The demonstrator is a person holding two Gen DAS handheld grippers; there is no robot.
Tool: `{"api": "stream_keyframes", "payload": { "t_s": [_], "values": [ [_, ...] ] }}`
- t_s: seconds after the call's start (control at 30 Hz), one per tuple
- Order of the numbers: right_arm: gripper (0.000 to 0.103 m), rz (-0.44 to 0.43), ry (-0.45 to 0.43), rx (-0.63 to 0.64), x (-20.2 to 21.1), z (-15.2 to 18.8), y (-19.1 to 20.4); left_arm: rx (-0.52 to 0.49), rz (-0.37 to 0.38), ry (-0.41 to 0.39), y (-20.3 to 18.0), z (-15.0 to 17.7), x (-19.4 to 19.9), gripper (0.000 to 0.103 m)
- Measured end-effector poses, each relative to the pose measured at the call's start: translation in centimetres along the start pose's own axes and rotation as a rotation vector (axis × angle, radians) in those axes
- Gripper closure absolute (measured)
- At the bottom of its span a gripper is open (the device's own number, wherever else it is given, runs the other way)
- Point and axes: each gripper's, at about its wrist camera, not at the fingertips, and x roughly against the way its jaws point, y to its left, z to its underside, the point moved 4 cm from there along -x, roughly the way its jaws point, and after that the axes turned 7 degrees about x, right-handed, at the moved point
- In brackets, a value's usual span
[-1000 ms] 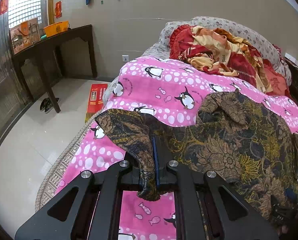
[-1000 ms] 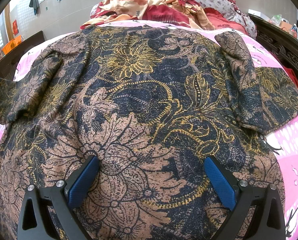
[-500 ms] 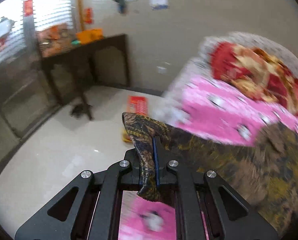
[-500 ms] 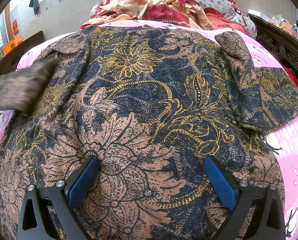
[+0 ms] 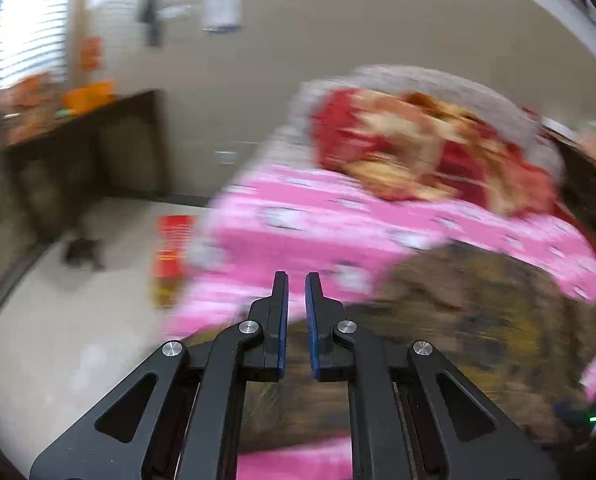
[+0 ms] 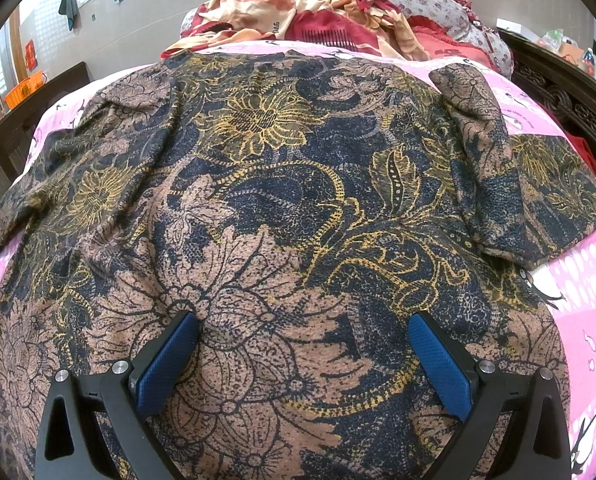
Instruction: Fold small clothes
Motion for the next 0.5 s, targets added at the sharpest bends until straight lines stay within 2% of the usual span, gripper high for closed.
{"api": "stream_keyframes", "payload": {
  "t_s": [0.07,0.13,0.2,0.27,0.37,0.43,0.5],
  "values": [
    [0.000,-0.001,0.000,-0.001,0.0,0.0,0.0,-0.034,0.080,0.042,-4.8,1.7,-2.3,0.096],
    [0.000,-0.003,0.000,-0.002,0.0,0.0,0.1,-0.068,0.108,0.095,-9.1,4.2,-5.1,0.096],
    [0.000,-0.003,0.000,-0.003,0.0,0.0,0.0,-0.101,0.119,0.149,-11.8,6.5,-7.6,0.096],
    [0.000,-0.005,0.000,-0.004,0.0,0.1,0.0,-0.132,0.163,0.230,-14.2,9.6,-9.6,0.096],
    [0.000,-0.005,0.001,-0.005,0.1,0.1,0.0,-0.146,0.211,0.332,-15.1,12.7,-10.4,0.095],
    [0.000,-0.005,0.004,-0.006,0.1,0.0,0.0,-0.151,0.224,0.348,-14.7,13.7,-9.5,0.095],
    [0.000,-0.002,0.006,-0.004,0.0,0.0,0.1,-0.142,0.218,0.329,-13.1,13.9,-7.6,0.095]
  ]
}}
